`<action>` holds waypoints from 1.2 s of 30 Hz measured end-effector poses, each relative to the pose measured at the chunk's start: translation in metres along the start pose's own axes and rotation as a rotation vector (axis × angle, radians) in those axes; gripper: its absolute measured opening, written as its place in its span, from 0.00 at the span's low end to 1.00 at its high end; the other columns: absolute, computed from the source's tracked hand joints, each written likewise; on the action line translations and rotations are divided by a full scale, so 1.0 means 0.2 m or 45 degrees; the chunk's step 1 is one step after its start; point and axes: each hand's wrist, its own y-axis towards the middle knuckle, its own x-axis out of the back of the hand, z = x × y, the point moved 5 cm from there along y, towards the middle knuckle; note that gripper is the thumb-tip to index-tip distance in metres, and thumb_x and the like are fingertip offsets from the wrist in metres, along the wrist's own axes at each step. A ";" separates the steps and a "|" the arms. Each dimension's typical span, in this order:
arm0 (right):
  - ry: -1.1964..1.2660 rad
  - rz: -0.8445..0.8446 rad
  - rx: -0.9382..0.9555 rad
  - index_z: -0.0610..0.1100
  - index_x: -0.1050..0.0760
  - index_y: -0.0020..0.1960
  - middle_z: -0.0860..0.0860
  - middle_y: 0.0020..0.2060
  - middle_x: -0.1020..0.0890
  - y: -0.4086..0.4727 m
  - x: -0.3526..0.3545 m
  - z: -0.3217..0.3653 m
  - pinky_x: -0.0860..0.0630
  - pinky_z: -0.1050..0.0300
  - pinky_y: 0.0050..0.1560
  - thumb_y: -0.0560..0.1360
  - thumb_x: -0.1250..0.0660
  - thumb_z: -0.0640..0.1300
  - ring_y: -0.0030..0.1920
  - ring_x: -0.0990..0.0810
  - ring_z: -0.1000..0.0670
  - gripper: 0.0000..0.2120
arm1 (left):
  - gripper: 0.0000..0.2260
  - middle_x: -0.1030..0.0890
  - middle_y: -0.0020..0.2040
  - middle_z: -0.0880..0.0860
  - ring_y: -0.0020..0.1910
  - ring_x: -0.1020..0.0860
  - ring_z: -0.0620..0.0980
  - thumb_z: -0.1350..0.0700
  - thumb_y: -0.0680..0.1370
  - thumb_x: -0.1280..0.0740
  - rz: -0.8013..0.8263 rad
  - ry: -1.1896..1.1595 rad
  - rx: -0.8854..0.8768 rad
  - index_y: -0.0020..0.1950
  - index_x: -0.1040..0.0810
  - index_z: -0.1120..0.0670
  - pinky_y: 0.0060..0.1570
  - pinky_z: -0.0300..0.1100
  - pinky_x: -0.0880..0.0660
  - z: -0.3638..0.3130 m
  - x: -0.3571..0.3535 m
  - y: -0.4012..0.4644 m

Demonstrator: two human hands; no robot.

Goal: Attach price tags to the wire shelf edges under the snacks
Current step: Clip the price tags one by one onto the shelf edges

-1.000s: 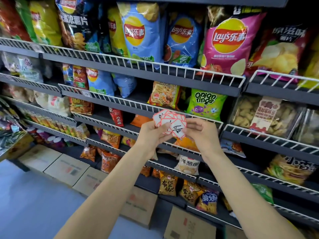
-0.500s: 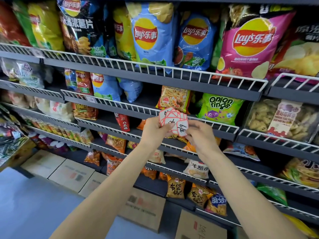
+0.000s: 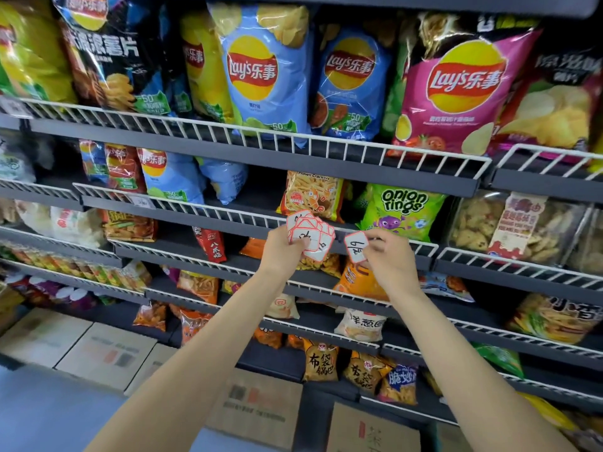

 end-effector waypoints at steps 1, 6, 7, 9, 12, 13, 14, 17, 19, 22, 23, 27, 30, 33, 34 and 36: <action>-0.074 -0.020 0.039 0.43 0.23 0.48 0.44 0.43 0.16 0.02 0.02 0.00 0.21 0.54 0.42 0.73 0.41 0.29 0.40 0.18 0.49 0.13 | 0.05 0.18 0.49 0.61 0.49 0.21 0.57 0.65 0.77 0.38 0.036 0.109 -0.024 0.48 0.24 0.59 0.56 0.58 0.25 -0.01 -0.02 0.03; -0.374 -0.078 0.223 0.41 0.21 0.52 0.49 0.42 0.20 0.10 0.10 0.01 0.25 0.70 0.40 0.75 0.40 0.31 0.41 0.22 0.53 0.11 | 0.10 0.20 0.55 0.58 0.55 0.23 0.56 0.64 0.77 0.38 0.217 0.608 -0.169 0.58 0.26 0.61 0.52 0.43 0.29 -0.05 -0.14 0.13; -0.371 -0.079 0.215 0.42 0.22 0.52 0.49 0.41 0.20 0.12 0.10 0.00 0.21 0.61 0.43 0.75 0.40 0.31 0.40 0.20 0.51 0.12 | 0.11 0.20 0.56 0.58 0.56 0.24 0.56 0.64 0.77 0.38 0.225 0.632 -0.178 0.59 0.26 0.61 0.53 0.43 0.29 -0.06 -0.16 0.15; -0.335 -0.073 0.178 0.44 0.24 0.55 0.46 0.40 0.19 0.15 0.11 -0.03 0.20 0.45 0.43 0.75 0.40 0.31 0.37 0.17 0.47 0.14 | 0.11 0.19 0.55 0.58 0.55 0.22 0.56 0.64 0.76 0.36 0.242 0.527 -0.149 0.58 0.25 0.61 0.55 0.46 0.26 -0.05 -0.19 0.17; -0.384 -0.065 0.200 0.44 0.23 0.58 0.42 0.44 0.17 0.17 0.11 -0.04 0.19 0.46 0.38 0.76 0.43 0.29 0.33 0.17 0.47 0.18 | 0.11 0.19 0.55 0.59 0.50 0.20 0.53 0.68 0.76 0.35 0.281 0.046 0.033 0.59 0.25 0.62 0.47 0.41 0.20 -0.03 -0.23 0.16; -0.394 -0.061 0.202 0.42 0.21 0.55 0.43 0.46 0.17 0.17 0.11 -0.05 0.19 0.50 0.36 0.76 0.44 0.29 0.32 0.17 0.49 0.17 | 0.12 0.19 0.54 0.59 0.47 0.20 0.51 0.68 0.76 0.36 0.292 -0.084 0.074 0.59 0.25 0.63 0.44 0.37 0.20 -0.03 -0.24 0.14; -0.370 -0.052 0.184 0.40 0.20 0.51 0.44 0.46 0.17 0.17 0.10 -0.05 0.20 0.56 0.32 0.77 0.44 0.29 0.30 0.18 0.52 0.16 | 0.12 0.19 0.53 0.59 0.45 0.20 0.49 0.69 0.76 0.35 0.301 -0.185 0.102 0.60 0.25 0.64 0.42 0.34 0.21 -0.03 -0.25 0.13; -0.184 -0.014 0.053 0.38 0.19 0.47 0.46 0.44 0.18 0.18 0.07 -0.05 0.23 0.65 0.26 0.78 0.42 0.34 0.26 0.21 0.60 0.12 | 0.13 0.19 0.53 0.60 0.46 0.19 0.50 0.69 0.75 0.34 0.291 -0.331 0.151 0.60 0.25 0.64 0.42 0.35 0.21 -0.02 -0.26 0.13; -0.053 0.013 -0.051 0.39 0.20 0.46 0.45 0.41 0.17 0.18 0.04 -0.07 0.18 0.54 0.34 0.77 0.37 0.42 0.30 0.19 0.57 0.09 | 0.13 0.19 0.54 0.60 0.49 0.19 0.53 0.69 0.74 0.33 0.276 -0.359 0.163 0.59 0.25 0.63 0.45 0.37 0.21 -0.02 -0.26 0.13; -0.075 0.039 -0.058 0.39 0.22 0.39 0.50 0.30 0.22 0.18 0.01 -0.06 0.18 0.54 0.33 0.71 0.28 0.48 0.28 0.21 0.55 0.11 | 0.15 0.18 0.53 0.60 0.48 0.19 0.52 0.69 0.73 0.31 0.295 -0.376 0.138 0.59 0.25 0.63 0.44 0.36 0.20 -0.03 -0.27 0.12; -0.064 0.039 -0.049 0.39 0.23 0.36 0.50 0.28 0.24 0.17 0.01 -0.06 0.19 0.56 0.32 0.70 0.27 0.45 0.27 0.22 0.55 0.11 | 0.15 0.18 0.52 0.59 0.46 0.19 0.50 0.69 0.73 0.31 0.300 -0.372 0.129 0.59 0.25 0.63 0.43 0.35 0.20 -0.04 -0.27 0.12; 0.143 0.062 -0.137 0.39 0.24 0.36 0.42 0.35 0.19 0.18 -0.01 -0.08 0.19 0.58 0.34 0.71 0.28 0.35 0.37 0.17 0.46 0.06 | 0.13 0.19 0.51 0.55 0.44 0.19 0.45 0.67 0.77 0.35 0.322 -0.461 0.147 0.61 0.26 0.62 0.40 0.33 0.21 -0.04 -0.27 0.11; 0.201 0.118 -0.185 0.40 0.22 0.41 0.40 0.42 0.17 0.17 -0.02 -0.09 0.19 0.60 0.37 0.72 0.31 0.32 0.43 0.17 0.45 0.05 | 0.11 0.18 0.51 0.55 0.47 0.18 0.47 0.65 0.79 0.37 0.355 -0.529 0.155 0.61 0.26 0.61 0.44 0.36 0.20 -0.03 -0.26 0.11; 0.285 0.170 -0.215 0.38 0.23 0.46 0.40 0.44 0.19 0.16 -0.02 -0.07 0.19 0.63 0.38 0.72 0.33 0.29 0.43 0.18 0.47 0.06 | 0.10 0.18 0.52 0.55 0.48 0.18 0.48 0.64 0.79 0.37 0.336 -0.530 0.161 0.59 0.25 0.60 0.45 0.37 0.20 -0.04 -0.24 0.11; 0.325 0.187 -0.232 0.37 0.24 0.48 0.40 0.44 0.19 0.16 -0.02 -0.06 0.20 0.65 0.37 0.73 0.34 0.28 0.42 0.18 0.49 0.07 | 0.10 0.18 0.52 0.55 0.48 0.18 0.48 0.64 0.78 0.37 0.325 -0.528 0.163 0.59 0.25 0.60 0.45 0.37 0.20 -0.04 -0.24 0.11; 0.380 0.214 -0.252 0.36 0.25 0.50 0.42 0.43 0.20 0.15 -0.02 -0.06 0.21 0.67 0.36 0.73 0.36 0.27 0.40 0.19 0.51 0.09 | 0.10 0.18 0.52 0.56 0.49 0.18 0.49 0.65 0.78 0.37 0.311 -0.522 0.155 0.59 0.25 0.60 0.46 0.38 0.20 -0.04 -0.24 0.12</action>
